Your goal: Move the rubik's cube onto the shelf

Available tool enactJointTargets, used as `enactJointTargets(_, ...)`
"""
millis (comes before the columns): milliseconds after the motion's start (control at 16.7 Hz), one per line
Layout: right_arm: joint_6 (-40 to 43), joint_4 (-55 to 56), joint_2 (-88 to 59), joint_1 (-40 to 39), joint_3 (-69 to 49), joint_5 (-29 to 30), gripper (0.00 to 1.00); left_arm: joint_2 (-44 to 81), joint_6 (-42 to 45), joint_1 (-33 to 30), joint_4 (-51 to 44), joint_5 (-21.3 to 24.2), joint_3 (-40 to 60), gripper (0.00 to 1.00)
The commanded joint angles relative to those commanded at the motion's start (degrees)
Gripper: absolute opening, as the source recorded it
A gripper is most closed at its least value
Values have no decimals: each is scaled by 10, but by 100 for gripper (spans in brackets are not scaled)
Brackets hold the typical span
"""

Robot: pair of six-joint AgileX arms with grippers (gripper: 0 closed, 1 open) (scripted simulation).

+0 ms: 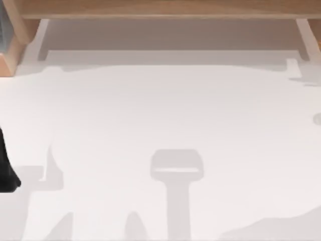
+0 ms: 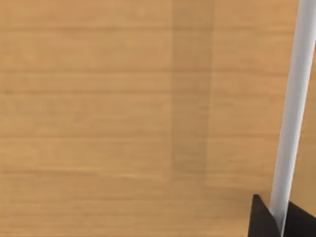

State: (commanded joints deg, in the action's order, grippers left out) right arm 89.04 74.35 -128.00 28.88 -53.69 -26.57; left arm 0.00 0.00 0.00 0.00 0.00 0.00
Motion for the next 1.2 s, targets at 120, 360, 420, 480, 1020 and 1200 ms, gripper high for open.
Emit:
enactJointTargets(120,-1,13,10,9,22,-8,0,0,0,0,0,0,0,100)
enactJointTargets(360,-3,60,43,36,106,-38,0,0,0,0,0,0,0,100)
enactJointTargets(420,-2,70,50,43,123,-44,0,0,0,0,0,0,0,100)
enactJointTargets(480,-1,78,55,48,134,-49,0,0,0,0,0,0,0,100)
enactJointTargets(1020,-2,115,73,78,186,-79,0,0,0,0,0,0,0,100)
enactJointTargets(1200,-2,147,91,106,237,-108,0,0,0,0,0,0,0,100)
